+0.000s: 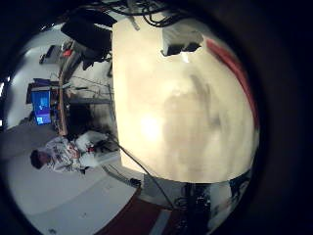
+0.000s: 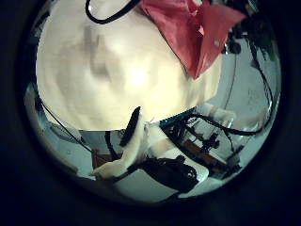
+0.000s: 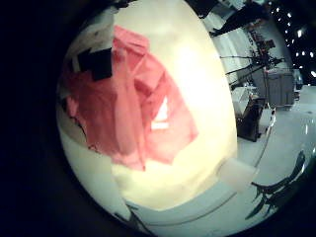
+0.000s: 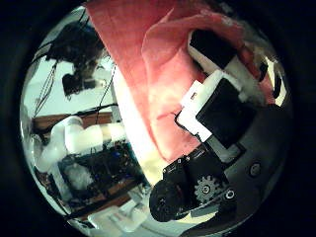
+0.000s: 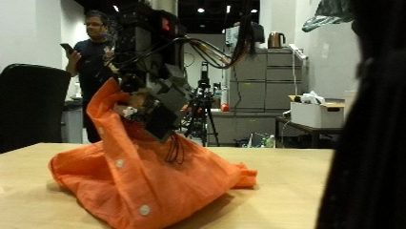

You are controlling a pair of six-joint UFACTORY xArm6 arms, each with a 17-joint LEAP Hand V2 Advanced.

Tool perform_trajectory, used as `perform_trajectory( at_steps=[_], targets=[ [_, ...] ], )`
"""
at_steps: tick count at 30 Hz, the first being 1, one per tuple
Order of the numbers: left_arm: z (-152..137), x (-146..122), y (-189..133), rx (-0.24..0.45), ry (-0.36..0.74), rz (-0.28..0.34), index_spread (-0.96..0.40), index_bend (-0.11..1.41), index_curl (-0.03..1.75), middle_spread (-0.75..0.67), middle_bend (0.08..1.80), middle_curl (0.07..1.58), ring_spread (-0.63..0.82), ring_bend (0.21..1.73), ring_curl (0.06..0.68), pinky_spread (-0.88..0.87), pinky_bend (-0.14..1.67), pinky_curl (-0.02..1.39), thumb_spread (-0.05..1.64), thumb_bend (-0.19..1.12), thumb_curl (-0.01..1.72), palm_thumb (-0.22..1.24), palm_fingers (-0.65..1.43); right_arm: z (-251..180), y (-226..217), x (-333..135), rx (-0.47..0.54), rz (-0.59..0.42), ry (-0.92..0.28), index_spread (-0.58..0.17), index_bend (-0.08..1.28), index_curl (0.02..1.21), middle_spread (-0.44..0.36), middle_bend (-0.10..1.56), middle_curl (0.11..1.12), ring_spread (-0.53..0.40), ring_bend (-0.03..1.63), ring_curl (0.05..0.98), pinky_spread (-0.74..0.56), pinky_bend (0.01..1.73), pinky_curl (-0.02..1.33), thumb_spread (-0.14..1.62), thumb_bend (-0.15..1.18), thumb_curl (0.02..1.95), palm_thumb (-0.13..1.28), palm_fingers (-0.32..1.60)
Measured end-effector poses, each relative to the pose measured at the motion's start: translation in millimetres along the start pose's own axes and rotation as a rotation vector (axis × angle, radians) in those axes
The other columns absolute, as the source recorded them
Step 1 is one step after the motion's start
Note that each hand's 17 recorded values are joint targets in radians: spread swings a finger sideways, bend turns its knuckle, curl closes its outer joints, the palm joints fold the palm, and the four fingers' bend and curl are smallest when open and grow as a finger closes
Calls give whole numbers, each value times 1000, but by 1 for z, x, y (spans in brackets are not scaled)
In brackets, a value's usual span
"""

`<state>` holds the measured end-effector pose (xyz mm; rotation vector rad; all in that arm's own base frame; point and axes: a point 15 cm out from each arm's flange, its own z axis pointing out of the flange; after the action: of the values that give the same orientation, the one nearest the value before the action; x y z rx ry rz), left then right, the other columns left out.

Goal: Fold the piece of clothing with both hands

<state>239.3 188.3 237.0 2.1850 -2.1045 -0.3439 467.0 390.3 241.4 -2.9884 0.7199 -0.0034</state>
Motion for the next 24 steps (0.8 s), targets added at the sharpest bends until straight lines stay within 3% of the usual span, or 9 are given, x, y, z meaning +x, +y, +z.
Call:
perform_trajectory(
  at_steps=[3, 4, 6, 7, 8, 9, 11, 17, 24],
  targets=[
    [2, 3, 5, -1, 3, 4, 115, 154, 272, 288, 189, 299, 487, 526, 220, 368, 445, 313, 1170, -17, 261, 356, -11, 5, -11, 10, 41, 27, 22, -254, 554, 680, -132, 1182, 724, -234, 1322, 684, -422, 1014, 758, 1338, -15, 680, 868, 327],
    [2, 4, 6, 2, 3, 6, 115, 154, 272, 288, 189, 299, 487, 526, 219, 368, 445, 313, 1170, -17, 261, 356, -11, 2, -15, 19, 67, 44, 34, -222, 503, 664, -163, 1094, 692, -239, 1327, 675, -392, 988, 745, 1349, -10, 665, 868, 206],
    [4, 8, 10, 4, 5, 9, 115, 153, 271, 288, 188, 299, 490, 532, 221, 369, 444, 313, 1171, -17, 261, 356, -10, -1, -15, 32, 89, 77, 44, -252, 484, 622, -98, 957, 653, -218, 1268, 652, -302, 941, 735, 1363, -9, 644, 863, 41],
    [5, 10, 11, 5, 5, 10, 115, 154, 271, 288, 189, 299, 490, 533, 221, 369, 444, 313, 1171, -17, 261, 356, -10, -5, -15, 37, 99, 94, 47, -282, 513, 584, -53, 795, 587, -181, 1169, 610, -202, 930, 714, 1377, -6, 624, 864, -25],
    [6, 11, 12, 6, 5, 13, 115, 154, 271, 288, 189, 299, 490, 534, 222, 369, 444, 313, 1171, -17, 261, 356, -10, -10, -12, 43, 108, 112, 50, -313, 513, 553, -60, 664, 537, -153, 1102, 576, -125, 931, 694, 1385, -2, 614, 870, -90],
    [6, 11, 13, 4, 2, 14, 115, 154, 271, 288, 189, 299, 491, 534, 222, 369, 444, 313, 1171, -17, 261, 356, -10, -15, -10, 48, 116, 122, 52, -342, 440, 511, -27, 693, 528, -103, 1014, 536, -3, 879, 658, 1397, 0, 598, 879, -68],
    [5, 11, 14, 9, -2, 15, 115, 154, 271, 288, 189, 299, 491, 535, 222, 369, 444, 313, 1171, -17, 261, 356, -10, -26, -5, 60, 133, 144, 58, -366, 405, 479, -13, 586, 481, -30, 905, 487, 122, 861, 630, 1399, -3, 580, 888, -94],
    [-6, 17, 16, 30, -12, 26, 109, 155, 272, 288, 193, 302, 491, 535, 222, 368, 443, 314, 1171, -17, 261, 356, -5, -93, 31, 95, 187, 229, 91, -396, 377, 435, 42, 471, 417, 113, 691, 384, 347, 680, 522, 1372, -2, 557, 934, -40],
    [-33, 35, 34, -17, -3, 48, 108, 165, 279, 287, 190, 305, 489, 531, 220, 367, 439, 312, 1169, -17, 259, 362, 4, -126, 123, 65, -39, 341, -13, -393, 388, 414, 68, 398, 377, 203, 451, 289, 406, 416, 393, 1337, -17, 527, 910, -23]
  ],
)
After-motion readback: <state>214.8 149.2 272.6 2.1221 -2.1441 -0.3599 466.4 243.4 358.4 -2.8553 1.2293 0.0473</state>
